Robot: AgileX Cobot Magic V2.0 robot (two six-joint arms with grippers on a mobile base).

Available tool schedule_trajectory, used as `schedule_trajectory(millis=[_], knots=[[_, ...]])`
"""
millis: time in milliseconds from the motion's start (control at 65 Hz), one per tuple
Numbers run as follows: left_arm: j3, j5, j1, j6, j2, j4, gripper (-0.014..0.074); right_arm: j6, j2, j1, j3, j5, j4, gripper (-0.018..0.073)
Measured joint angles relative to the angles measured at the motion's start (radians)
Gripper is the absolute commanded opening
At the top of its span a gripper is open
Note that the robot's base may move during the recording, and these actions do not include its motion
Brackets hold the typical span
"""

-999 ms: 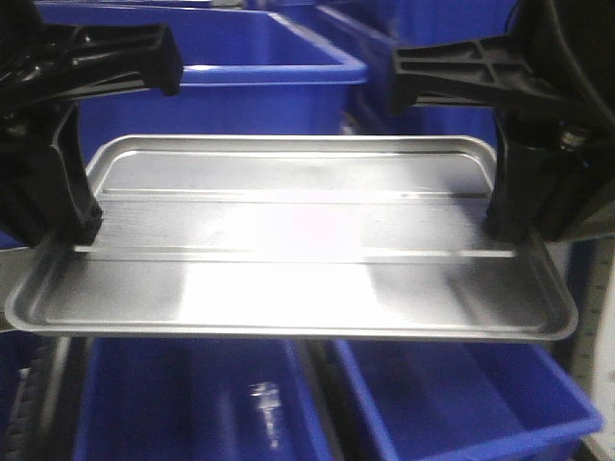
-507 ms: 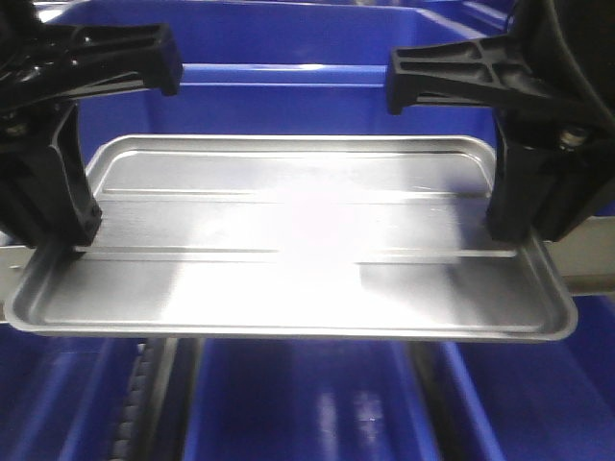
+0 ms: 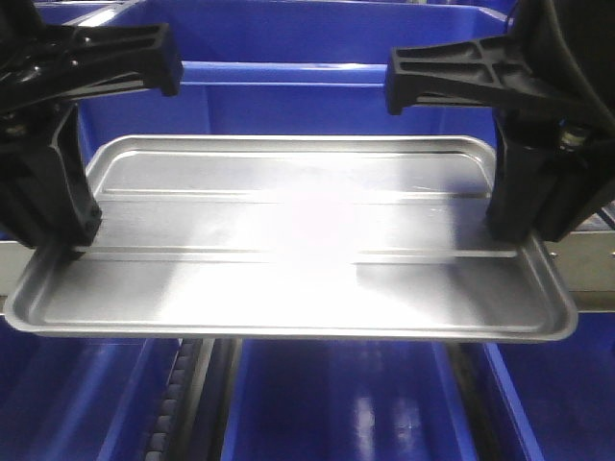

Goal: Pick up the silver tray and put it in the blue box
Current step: 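Hold the tray level with both grippers while the base drives, then lower the tray with both grippers into the open blue crate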

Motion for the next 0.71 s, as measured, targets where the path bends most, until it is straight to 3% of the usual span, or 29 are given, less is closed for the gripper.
schedule_trajectory(millis=[707], knots=[[0.0, 0.0, 0.0, 0.0, 0.0, 0.0, -0.0104, 0.0, 0.0, 0.0, 0.0, -0.004, 0.0, 0.007]])
